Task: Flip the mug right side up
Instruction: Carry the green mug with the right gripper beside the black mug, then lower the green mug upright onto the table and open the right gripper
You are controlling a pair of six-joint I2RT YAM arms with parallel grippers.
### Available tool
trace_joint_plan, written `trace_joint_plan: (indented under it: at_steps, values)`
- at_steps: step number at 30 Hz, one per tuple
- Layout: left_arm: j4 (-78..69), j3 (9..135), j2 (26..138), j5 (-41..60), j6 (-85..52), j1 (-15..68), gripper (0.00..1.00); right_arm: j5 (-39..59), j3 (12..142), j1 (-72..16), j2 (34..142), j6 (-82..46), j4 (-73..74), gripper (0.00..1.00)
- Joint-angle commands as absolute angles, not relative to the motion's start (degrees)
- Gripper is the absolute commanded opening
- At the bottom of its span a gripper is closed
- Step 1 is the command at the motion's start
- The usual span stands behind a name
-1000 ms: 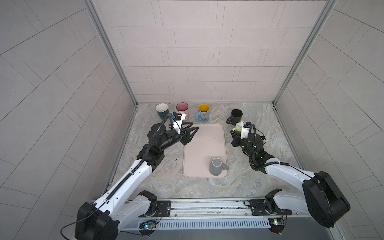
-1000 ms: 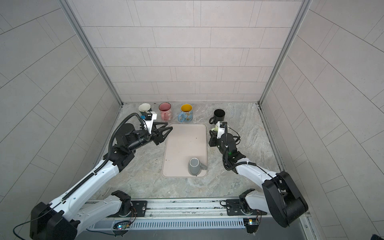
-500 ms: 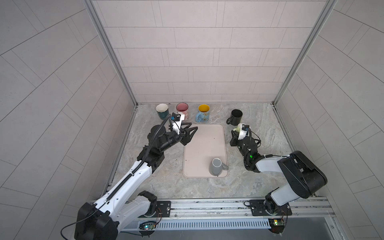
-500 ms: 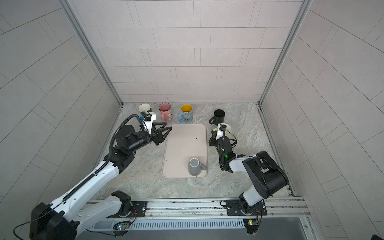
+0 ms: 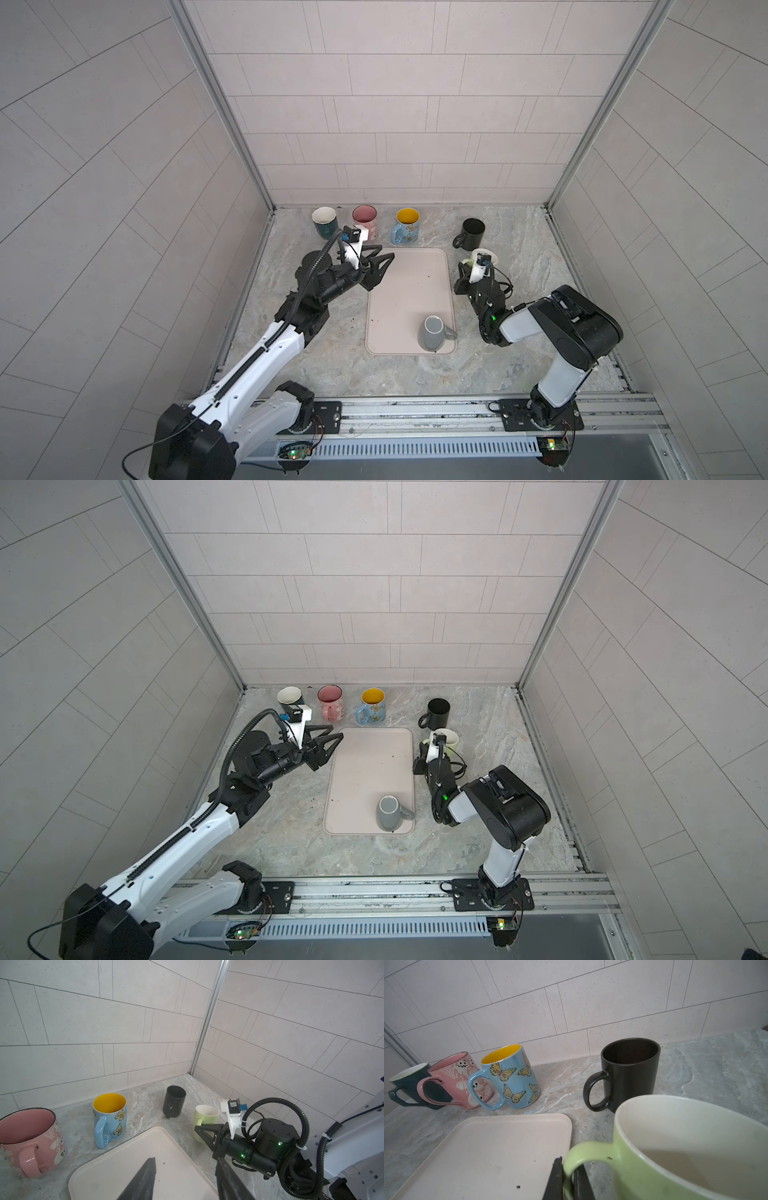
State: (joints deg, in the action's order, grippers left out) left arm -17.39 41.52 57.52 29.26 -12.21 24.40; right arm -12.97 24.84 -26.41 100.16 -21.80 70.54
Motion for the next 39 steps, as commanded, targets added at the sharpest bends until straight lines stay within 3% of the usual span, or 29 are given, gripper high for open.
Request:
trace_joint_plan:
  at_steps: [1,19,35,39]
  values:
    - [-19.48,40.87,56.42,29.05,-11.98,24.40,0.52,-16.49,26.19,-27.36,101.44,-20.04,79.06,0.00]
    - [-18.63,40.34,55.92,28.81,-10.99,24.43,0.52,-20.31,27.17,-30.58,106.90,-19.09,79.77,0.00]
    - [-18.06,39.81,54.96,28.96,-9.93,24.39,0.51,-21.42,28.47,-31.92,104.55,-18.46,72.52,0.24]
    - [-17.76,39.66,54.67,28.82,-9.58,24.37,0.51,-22.05,28.46,-32.34,104.31,-18.46,72.05,0.25]
